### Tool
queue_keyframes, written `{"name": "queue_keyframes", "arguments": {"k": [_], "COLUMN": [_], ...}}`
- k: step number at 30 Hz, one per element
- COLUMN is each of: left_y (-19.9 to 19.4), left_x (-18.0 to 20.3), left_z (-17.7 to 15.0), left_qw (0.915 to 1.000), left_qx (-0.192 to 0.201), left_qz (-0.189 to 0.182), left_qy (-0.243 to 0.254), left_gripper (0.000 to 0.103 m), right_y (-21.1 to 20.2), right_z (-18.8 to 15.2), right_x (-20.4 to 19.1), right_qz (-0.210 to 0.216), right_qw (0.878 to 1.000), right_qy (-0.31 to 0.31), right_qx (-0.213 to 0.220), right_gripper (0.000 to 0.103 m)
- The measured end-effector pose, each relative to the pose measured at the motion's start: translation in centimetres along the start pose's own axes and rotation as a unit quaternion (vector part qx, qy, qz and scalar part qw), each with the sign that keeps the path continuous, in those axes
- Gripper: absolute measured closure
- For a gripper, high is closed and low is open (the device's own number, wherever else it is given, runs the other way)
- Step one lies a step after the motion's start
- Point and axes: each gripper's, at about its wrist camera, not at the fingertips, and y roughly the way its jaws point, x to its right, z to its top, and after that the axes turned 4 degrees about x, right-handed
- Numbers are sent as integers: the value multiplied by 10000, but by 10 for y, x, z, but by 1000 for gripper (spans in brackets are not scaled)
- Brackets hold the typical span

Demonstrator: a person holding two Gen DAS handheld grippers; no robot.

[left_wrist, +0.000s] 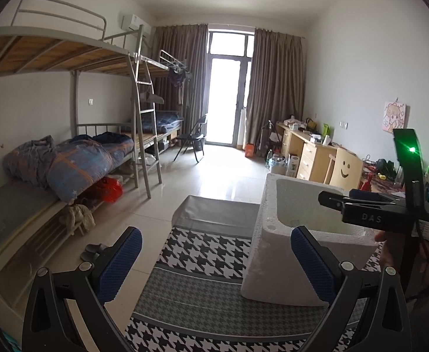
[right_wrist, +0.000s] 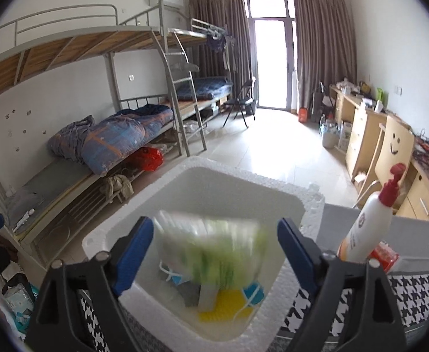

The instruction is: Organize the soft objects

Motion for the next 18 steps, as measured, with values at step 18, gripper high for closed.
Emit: {"name": "queue_keyframes", "arguments": {"k": [18], "left_y": [-24], "left_x": [34], "left_z": [1], "left_qw": [9987], "left_qx": [99], "left_qz": [-479], "left_qy": [125], "left_gripper": [1], "right_y": [-69], "right_z": [-10], "right_x": [1], "right_qz": [-118], "right_qw": [9980], "right_qy": [-44], "right_qx": [623], "right_gripper": [10]}}
